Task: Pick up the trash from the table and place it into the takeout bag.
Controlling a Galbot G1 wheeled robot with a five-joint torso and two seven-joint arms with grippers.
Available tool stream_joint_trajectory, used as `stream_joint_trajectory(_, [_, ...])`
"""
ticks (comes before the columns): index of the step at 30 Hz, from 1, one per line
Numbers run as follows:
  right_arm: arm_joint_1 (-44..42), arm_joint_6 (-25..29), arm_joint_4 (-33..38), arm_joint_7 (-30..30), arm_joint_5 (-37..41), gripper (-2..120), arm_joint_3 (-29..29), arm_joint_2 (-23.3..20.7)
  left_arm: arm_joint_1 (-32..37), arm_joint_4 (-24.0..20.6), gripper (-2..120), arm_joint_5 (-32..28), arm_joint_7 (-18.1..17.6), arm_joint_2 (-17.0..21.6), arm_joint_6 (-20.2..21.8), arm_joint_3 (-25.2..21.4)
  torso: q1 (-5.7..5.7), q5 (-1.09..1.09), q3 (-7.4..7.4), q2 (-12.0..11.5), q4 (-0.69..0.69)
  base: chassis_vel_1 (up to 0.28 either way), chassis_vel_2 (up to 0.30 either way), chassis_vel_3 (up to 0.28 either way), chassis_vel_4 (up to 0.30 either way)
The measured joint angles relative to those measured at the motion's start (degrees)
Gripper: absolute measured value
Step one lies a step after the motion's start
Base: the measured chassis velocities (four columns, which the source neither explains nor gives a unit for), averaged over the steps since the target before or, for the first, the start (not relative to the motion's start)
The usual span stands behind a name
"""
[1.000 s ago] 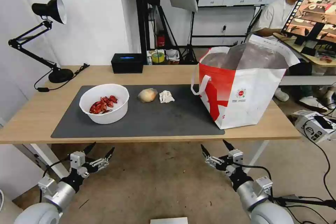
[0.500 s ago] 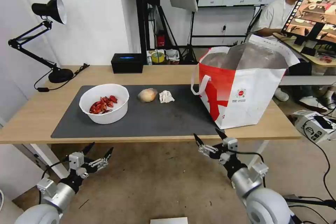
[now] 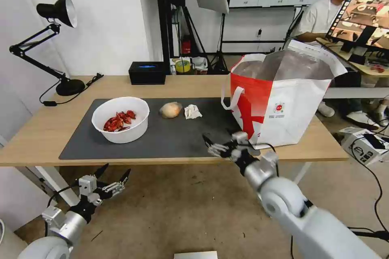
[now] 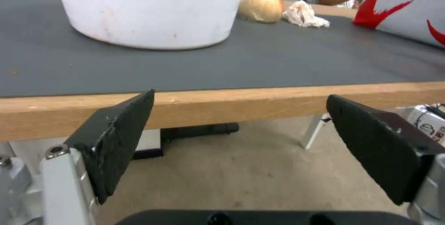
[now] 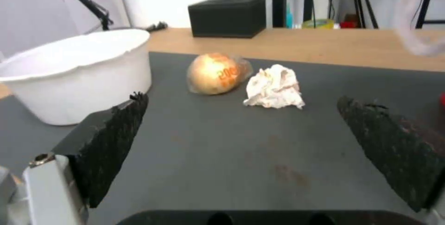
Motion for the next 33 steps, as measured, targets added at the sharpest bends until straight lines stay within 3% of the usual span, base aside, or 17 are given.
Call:
stream_joint_trajectory(4, [5.2,-2.0,-3.0,1.5,1.5,100,-3.1,1.9,0.0,0.0,100,0.2,0.0,-0.3,0.0,0.0,0.00,0.00,0.00,0.0,-0.01,0.000,0.000,0.000,0.000])
stream_joint_trajectory(7, [13.6,-3.9,-8.7,4.4,2.7,100,-7.3,5.5,-0.1,0.0,100,0.3,-0.1,-0.5,0.0,0.0,0.00,-0.01,0.00,0.0,0.01,0.000,0.000,0.000,0.000])
stream_joint_trajectory(13, [21.4,-7.4,-17.1,10.1,3.0,100,-10.2,11.2,-0.2,0.3,100,0.3,-0.1,-0.5,0.0,-0.1,0.00,0.00,0.00,0.0,0.01,0.000,0.000,0.000,0.000])
stream_joint_trajectory(20, [25.0,-11.1,-23.4,14.1,2.8,100,-10.9,15.7,-0.1,0.1,100,0.3,-0.1,-0.7,0.0,-0.2,0.00,0.00,0.00,0.0,0.01,0.000,0.000,0.000,0.000])
stream_joint_trajectory(33, [28.0,-15.3,-31.0,18.2,2.2,100,-12.2,19.5,-0.2,-0.2,100,0.0,-0.3,-0.9,0.0,-0.6,-0.01,0.00,0.00,0.0,0.00,0.000,0.000,0.000,0.000])
